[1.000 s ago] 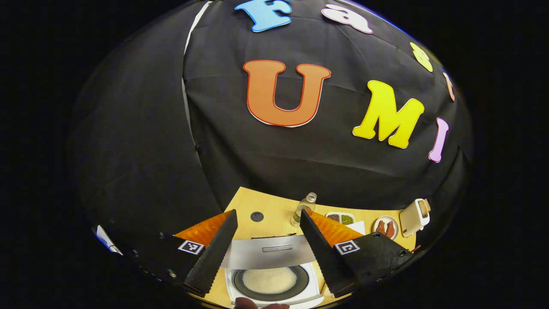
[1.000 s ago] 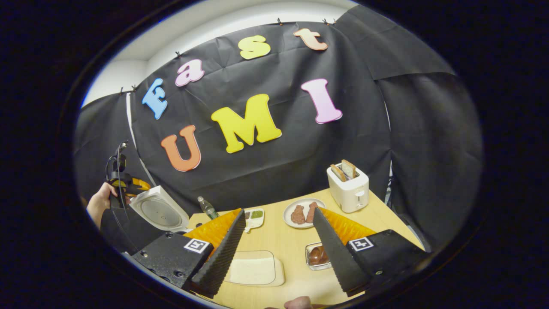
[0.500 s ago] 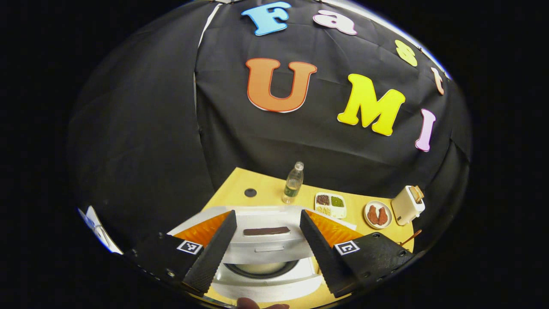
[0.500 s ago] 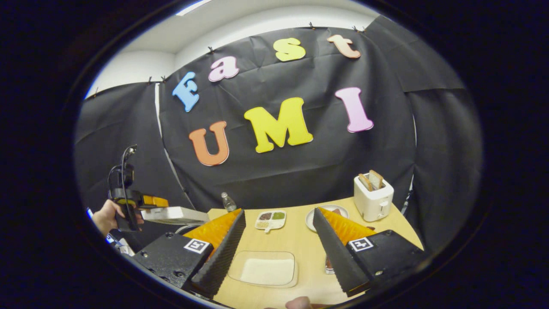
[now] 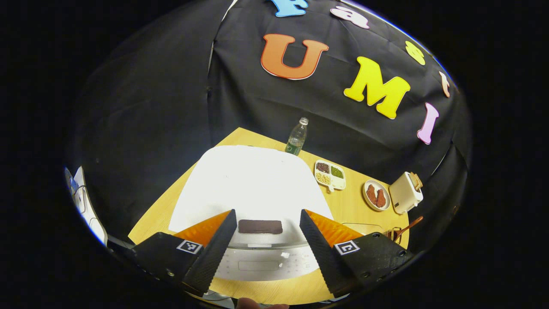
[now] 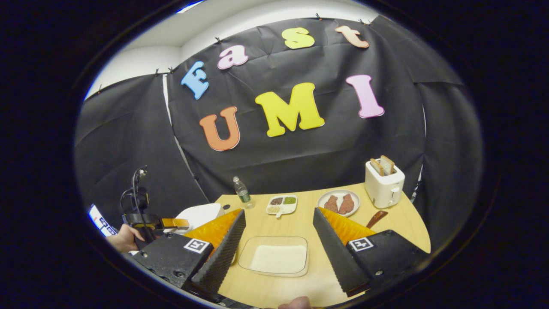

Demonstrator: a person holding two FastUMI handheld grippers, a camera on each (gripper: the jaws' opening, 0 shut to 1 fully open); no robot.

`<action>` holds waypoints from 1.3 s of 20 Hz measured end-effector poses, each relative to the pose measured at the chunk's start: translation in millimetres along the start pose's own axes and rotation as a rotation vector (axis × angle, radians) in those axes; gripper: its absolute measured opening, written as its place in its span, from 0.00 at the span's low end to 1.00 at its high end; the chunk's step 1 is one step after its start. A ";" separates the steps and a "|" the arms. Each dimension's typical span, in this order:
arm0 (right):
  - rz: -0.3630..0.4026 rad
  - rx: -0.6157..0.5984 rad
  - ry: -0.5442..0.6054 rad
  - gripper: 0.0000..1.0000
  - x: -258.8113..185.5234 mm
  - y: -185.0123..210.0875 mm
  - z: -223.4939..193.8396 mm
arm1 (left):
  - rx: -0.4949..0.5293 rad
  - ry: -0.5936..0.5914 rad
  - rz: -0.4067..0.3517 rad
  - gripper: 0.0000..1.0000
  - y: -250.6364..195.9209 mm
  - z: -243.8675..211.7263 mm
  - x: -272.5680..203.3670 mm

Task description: Close the left gripper, press the button to open the rice cooker; take a wooden spoon from the chopstick holder with the right hand, scoop a spoonful of rice and pour it into the rice cooker, then put the wooden spoon back into the chopstick holder.

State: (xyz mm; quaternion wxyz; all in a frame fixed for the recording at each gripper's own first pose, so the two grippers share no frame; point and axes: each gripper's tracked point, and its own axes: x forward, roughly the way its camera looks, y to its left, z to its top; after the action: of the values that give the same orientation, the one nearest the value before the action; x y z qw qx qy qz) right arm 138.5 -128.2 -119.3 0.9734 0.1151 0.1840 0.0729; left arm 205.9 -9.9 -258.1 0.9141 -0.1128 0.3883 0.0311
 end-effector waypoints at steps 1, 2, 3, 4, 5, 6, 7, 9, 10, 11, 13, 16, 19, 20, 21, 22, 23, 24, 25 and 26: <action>0.003 0.001 -0.001 1.00 0.8 0.4 0.2 | 0.001 0.020 0.006 0.96 1.0 -6.9 5.4; 0.003 -0.001 -0.003 1.00 2.1 0.8 1.3 | 0.003 0.038 0.014 0.96 3.0 -13.0 8.7; 0.005 -0.005 -0.004 0.96 2.4 2.0 1.7 | 0.006 0.046 0.021 0.96 5.7 -17.2 8.6; 0.008 -0.009 -0.004 1.00 4.1 3.3 2.3 | 0.011 0.046 0.028 0.97 8.1 -17.5 8.6; 0.011 -0.014 -0.004 1.00 6.1 3.8 2.2 | 0.019 0.051 0.035 0.97 9.7 -19.4 9.4; 0.014 -0.018 -0.005 1.00 8.4 4.9 2.7 | 0.019 0.067 0.048 0.97 10.6 -24.3 9.8; 0.019 -0.020 -0.005 1.00 11.8 6.6 2.3 | 0.042 0.066 0.055 0.97 7.1 -28.3 12.6; 0.033 -0.015 -0.004 1.00 18.1 10.5 1.0 | 0.135 0.071 0.084 0.98 6.3 -40.2 14.1; 0.041 -0.007 -0.001 1.00 21.3 12.4 -1.0 | 0.164 0.041 0.086 0.98 4.9 -41.0 12.8; 0.050 0.002 0.005 1.00 25.4 13.9 -3.7 | 0.149 0.050 0.077 0.99 0.5 -39.6 9.9; 0.067 0.020 0.014 1.00 30.5 15.3 -7.5 | 0.135 0.048 0.068 0.99 1.5 -43.1 10.5; 0.090 0.034 0.031 1.00 37.5 12.3 -11.7 | 0.136 0.050 0.065 0.99 1.8 -41.9 10.7; 0.110 0.047 0.035 1.00 44.7 7.0 -12.7 | 0.169 0.002 0.095 0.98 1.4 -34.3 13.7; 0.117 0.048 0.040 1.00 46.3 4.6 -12.6 | 0.186 -0.008 0.105 0.97 0.4 -33.5 13.4; 0.124 0.046 0.043 1.00 47.6 2.7 -10.5 | 0.182 -0.012 0.113 0.97 -0.9 -31.3 13.5; 0.129 0.038 0.040 1.00 48.4 -0.4 -7.7 | 0.167 -0.027 0.115 1.00 -1.8 -26.8 12.7; 0.130 0.029 0.036 1.00 49.5 -4.8 -5.1 | 0.152 -0.040 0.116 0.96 -2.1 -22.9 10.0; 0.129 0.019 0.030 1.00 50.3 -9.2 -2.2 | 0.142 -0.054 0.121 0.95 -1.0 -19.2 8.7; 0.122 0.009 0.026 1.00 51.7 -13.7 -0.6 | 0.136 -0.072 0.135 0.94 1.2 -15.2 7.3; 0.115 -0.001 0.026 0.95 52.7 -17.9 0.5 | 0.128 -0.082 0.147 0.94 2.4 -10.9 6.1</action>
State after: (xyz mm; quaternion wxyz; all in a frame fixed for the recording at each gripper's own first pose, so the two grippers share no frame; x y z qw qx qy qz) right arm 189.0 -135.8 -141.3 0.9652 0.1242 0.1897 0.1304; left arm 202.2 -10.2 -270.2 0.9297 -0.0240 0.3592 0.0775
